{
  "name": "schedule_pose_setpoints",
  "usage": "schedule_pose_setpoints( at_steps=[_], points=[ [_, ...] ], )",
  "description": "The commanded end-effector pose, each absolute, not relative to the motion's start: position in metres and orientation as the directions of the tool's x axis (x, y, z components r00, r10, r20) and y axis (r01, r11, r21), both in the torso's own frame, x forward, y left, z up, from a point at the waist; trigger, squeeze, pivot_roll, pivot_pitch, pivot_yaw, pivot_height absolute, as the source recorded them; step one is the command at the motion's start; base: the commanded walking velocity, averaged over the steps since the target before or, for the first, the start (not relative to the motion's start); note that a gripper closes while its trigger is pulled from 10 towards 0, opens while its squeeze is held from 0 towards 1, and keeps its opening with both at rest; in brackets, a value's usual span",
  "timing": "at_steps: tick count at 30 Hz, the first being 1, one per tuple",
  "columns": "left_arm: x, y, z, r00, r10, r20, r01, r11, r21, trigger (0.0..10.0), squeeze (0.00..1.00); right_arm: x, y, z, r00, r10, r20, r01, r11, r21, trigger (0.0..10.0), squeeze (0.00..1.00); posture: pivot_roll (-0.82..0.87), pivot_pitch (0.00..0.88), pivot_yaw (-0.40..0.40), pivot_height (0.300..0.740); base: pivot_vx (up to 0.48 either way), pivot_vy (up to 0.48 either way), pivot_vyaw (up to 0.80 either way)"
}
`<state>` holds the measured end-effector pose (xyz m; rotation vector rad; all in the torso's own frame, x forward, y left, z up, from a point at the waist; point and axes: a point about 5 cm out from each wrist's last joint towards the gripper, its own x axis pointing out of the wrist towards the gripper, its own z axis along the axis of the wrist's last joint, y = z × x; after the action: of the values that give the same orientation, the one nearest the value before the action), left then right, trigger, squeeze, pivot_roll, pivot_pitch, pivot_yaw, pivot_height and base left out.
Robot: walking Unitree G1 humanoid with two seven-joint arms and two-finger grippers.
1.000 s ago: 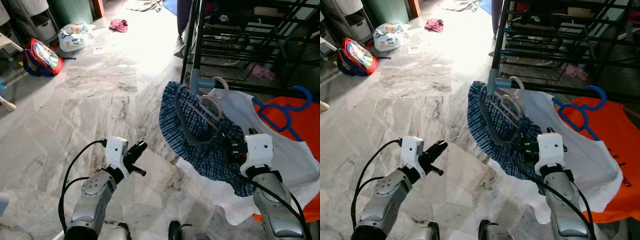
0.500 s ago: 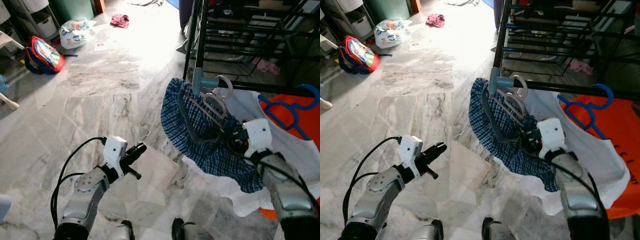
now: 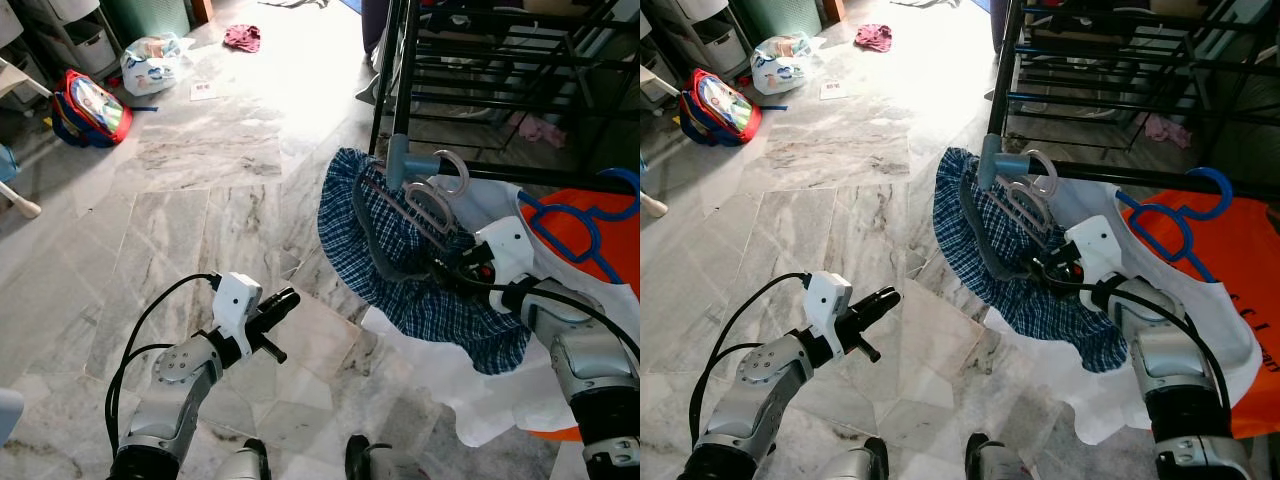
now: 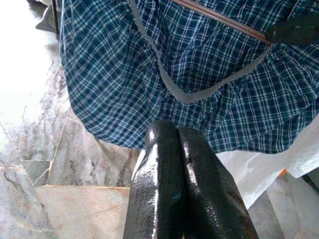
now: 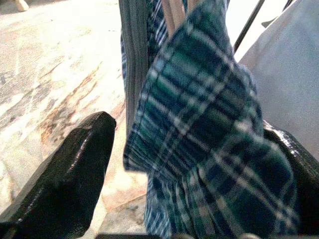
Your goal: Hang hanger
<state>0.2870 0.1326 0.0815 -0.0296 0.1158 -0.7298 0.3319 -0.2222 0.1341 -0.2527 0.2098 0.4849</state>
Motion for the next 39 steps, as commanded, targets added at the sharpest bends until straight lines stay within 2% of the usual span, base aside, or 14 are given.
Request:
schedule_pose_setpoints(
  at_steps=[1, 5, 14, 16, 17, 22, 26, 32, 33, 39],
  points=[
    [0.284, 0.134, 0.077, 0.729, -0.674, -0.118, 0.671, 0.738, -0.071, 10.0, 0.00, 0.331, -0.227, 0.135, 0.855, 0.446, -0.266, -0.497, 0.849, -0.176, 0.0, 0.00, 0.04, 0.260, 0.012, 0.740, 0.000, 0.000, 0.00],
    [0.282, 0.131, 0.075, 0.718, -0.684, -0.125, 0.681, 0.728, -0.076, 10.0, 0.00, 0.328, -0.228, 0.137, 0.840, 0.478, -0.256, -0.519, 0.845, -0.125, 0.0, 0.00, 0.04, 0.260, 0.014, 0.740, 0.000, 0.000, 0.00],
    [0.284, 0.129, 0.075, 0.712, -0.692, -0.118, 0.688, 0.722, -0.081, 10.0, 0.00, 0.322, -0.229, 0.139, 0.824, 0.517, -0.231, -0.549, 0.829, -0.105, 0.0, 0.00, 0.04, 0.250, 0.010, 0.740, 0.000, 0.000, 0.00],
    [0.284, 0.130, 0.076, 0.722, -0.684, -0.110, 0.680, 0.729, -0.070, 10.0, 0.00, 0.325, -0.231, 0.144, 0.854, 0.479, -0.203, -0.509, 0.850, -0.135, 0.0, 0.00, 0.04, 0.248, 0.010, 0.740, 0.000, 0.000, 0.00],
    [0.286, 0.132, 0.078, 0.736, -0.669, -0.102, 0.667, 0.743, -0.056, 10.0, 0.00, 0.327, -0.233, 0.149, 0.888, 0.429, -0.168, -0.455, 0.873, -0.177, 10.0, 0.00, 0.05, 0.247, 0.011, 0.740, 0.000, 0.000, 0.00],
    [0.286, 0.136, 0.078, 0.753, -0.651, -0.097, 0.649, 0.759, -0.055, 10.0, 0.00, 0.324, -0.229, 0.150, 0.931, 0.345, -0.118, -0.365, 0.887, -0.283, 10.0, 0.00, 0.05, 0.242, 0.015, 0.740, 0.000, 0.000, 0.00],
    [0.284, 0.136, 0.077, 0.742, -0.662, -0.108, 0.660, 0.749, -0.055, 10.0, 0.00, 0.313, -0.218, 0.136, 0.925, 0.357, -0.128, -0.378, 0.891, -0.252, 10.0, 0.00, 0.05, 0.241, 0.026, 0.740, 0.000, 0.000, 0.00],
    [0.286, 0.134, 0.077, 0.731, -0.673, -0.110, 0.672, 0.738, -0.052, 10.0, 0.00, 0.309, -0.215, 0.128, 0.924, 0.356, -0.137, -0.379, 0.898, -0.224, 10.0, 0.00, 0.04, 0.236, 0.041, 0.740, 0.000, 0.000, 0.00],
    [0.288, 0.133, 0.078, 0.724, -0.681, -0.110, 0.680, 0.732, -0.053, 10.0, 0.00, 0.307, -0.216, 0.126, 0.924, 0.354, -0.146, -0.379, 0.901, -0.213, 0.0, 0.00, 0.04, 0.234, 0.045, 0.740, 0.000, 0.000, 0.00],
    [0.290, 0.132, 0.078, 0.715, -0.689, -0.113, 0.689, 0.723, -0.053, 10.0, 0.00, 0.306, -0.221, 0.129, 0.930, 0.334, -0.151, -0.361, 0.908, -0.215, 0.0, 0.00, 0.03, 0.230, 0.053, 0.740, 0.000, 0.000, 0.00]
  ],
)
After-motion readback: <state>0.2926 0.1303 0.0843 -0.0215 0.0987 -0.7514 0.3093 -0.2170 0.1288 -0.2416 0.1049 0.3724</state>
